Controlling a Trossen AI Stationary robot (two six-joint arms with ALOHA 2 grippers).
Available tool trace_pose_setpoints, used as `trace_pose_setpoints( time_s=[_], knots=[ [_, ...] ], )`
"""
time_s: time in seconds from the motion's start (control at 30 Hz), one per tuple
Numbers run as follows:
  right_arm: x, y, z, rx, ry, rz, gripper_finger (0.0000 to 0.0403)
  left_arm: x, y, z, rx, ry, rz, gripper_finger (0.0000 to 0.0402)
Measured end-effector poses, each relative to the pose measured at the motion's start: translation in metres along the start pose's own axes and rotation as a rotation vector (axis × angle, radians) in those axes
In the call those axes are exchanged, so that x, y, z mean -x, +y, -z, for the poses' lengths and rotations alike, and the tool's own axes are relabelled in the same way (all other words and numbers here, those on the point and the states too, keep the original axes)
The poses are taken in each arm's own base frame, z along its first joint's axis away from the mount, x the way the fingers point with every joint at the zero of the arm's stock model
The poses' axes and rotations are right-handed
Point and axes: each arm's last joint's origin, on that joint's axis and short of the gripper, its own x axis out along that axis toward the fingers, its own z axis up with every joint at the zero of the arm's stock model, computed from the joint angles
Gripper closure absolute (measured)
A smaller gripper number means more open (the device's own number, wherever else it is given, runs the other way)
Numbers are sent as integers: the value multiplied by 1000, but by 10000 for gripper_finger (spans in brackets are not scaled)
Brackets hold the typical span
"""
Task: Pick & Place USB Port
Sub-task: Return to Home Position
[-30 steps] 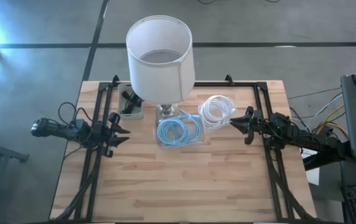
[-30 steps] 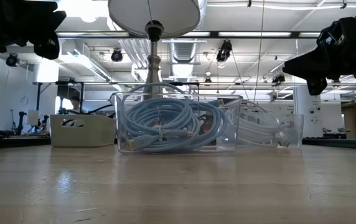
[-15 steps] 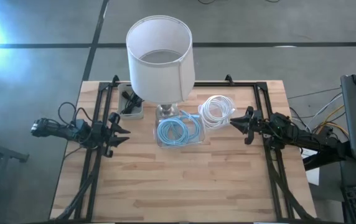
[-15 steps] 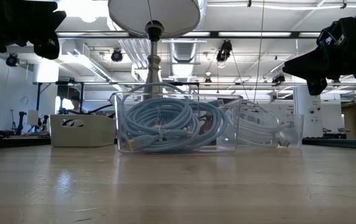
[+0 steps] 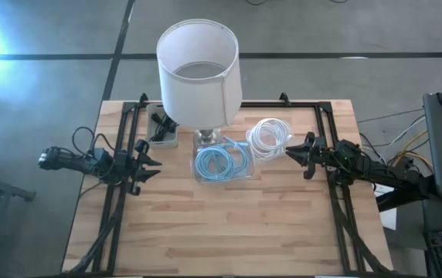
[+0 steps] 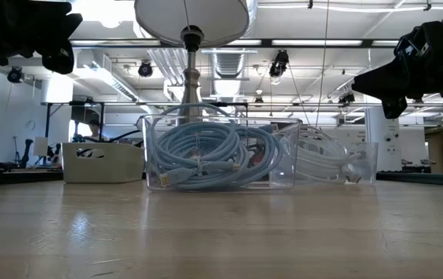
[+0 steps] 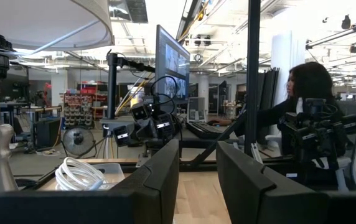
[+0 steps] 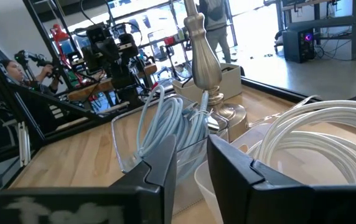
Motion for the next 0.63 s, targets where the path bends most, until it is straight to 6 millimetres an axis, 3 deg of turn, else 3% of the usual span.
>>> trace_pose_setpoints(
  time_s=[0.33,0.63],
  knots=[
    [0,0,0,0,0,0,335,0,0,0,0,0,0,291],
    [0,0,0,0,0,0,325,0,0,0,0,0,-1,291]
  ],
)
